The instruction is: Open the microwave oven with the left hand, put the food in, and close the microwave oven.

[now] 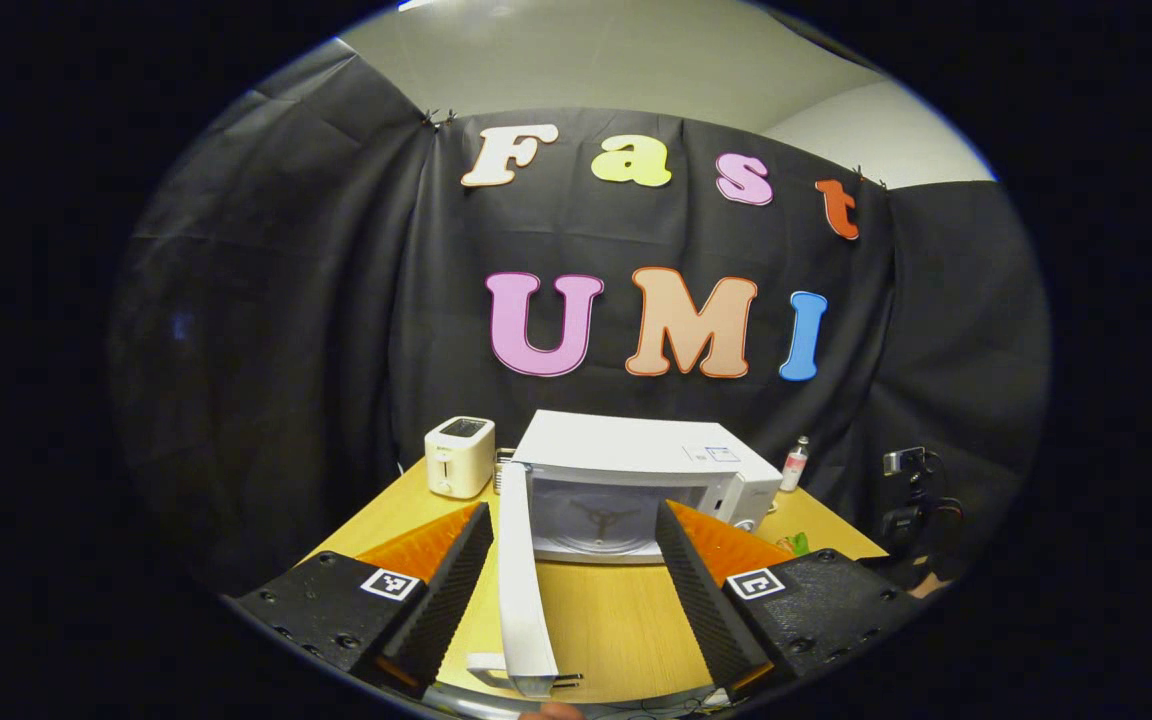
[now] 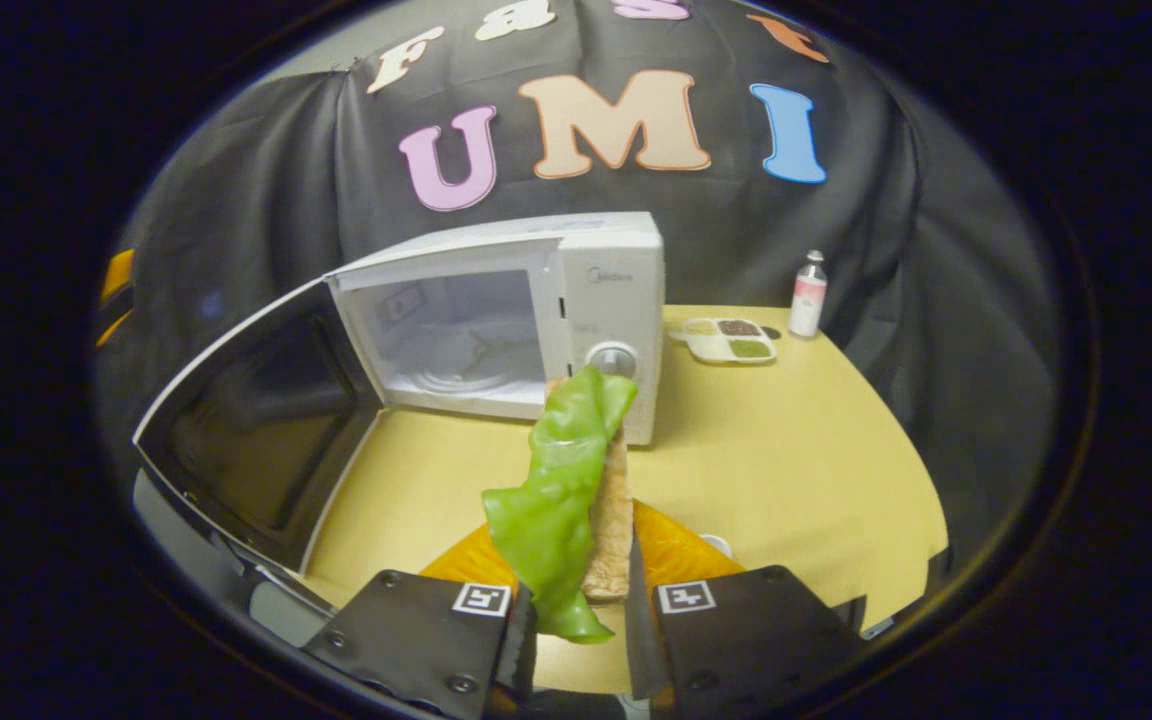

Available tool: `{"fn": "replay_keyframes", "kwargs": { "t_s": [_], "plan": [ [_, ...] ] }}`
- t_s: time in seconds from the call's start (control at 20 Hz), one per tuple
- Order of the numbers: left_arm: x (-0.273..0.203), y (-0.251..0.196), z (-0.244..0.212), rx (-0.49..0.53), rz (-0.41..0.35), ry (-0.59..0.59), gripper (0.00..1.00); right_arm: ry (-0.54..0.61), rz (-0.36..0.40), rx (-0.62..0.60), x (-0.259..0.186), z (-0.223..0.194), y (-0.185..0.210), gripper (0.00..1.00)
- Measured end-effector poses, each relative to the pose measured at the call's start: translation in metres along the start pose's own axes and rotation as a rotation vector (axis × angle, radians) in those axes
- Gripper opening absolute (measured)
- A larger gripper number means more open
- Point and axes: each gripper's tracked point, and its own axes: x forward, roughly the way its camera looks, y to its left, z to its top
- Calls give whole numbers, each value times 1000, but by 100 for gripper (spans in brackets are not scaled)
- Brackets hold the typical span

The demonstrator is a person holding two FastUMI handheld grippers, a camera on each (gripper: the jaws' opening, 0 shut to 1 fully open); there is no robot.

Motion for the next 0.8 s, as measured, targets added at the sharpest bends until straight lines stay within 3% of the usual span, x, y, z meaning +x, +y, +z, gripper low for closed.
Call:
{"fn": "replay_keyframes", "kwargs": {
  "t_s": [0.25, 0.3, 0.5, 0.55, 0.6, 0.65, 0.75, 0.8],
  "plan": [
    [-3, -5, 3, -1, -2, -6, 96, -7, 81, 62, 35, 14, 52, 39],
    [-3, -6, 1, -5, 0, -1, 96, -5, 98, 93, 42, 17, 63, 33],
    [-3, -4, 3, -17, 15, 2, 96, -6, 149, 196, 72, 30, 100, 39],
    [-3, -2, 4, -22, 19, 5, 96, -9, 155, 206, 80, 33, 110, 32],
    [-4, 0, 4, -25, 26, 7, 94, -11, 158, 214, 89, 37, 118, 32],
    [-6, 2, 4, -26, 34, 9, 96, -18, 164, 226, 98, 40, 127, 39],
    [-8, 6, 4, -34, 48, 11, 96, -34, 167, 273, 112, 50, 141, 39],
    [-10, 8, 1, -40, 54, 18, 94, -38, 166, 303, 120, 54, 146, 32]
  ]
}}
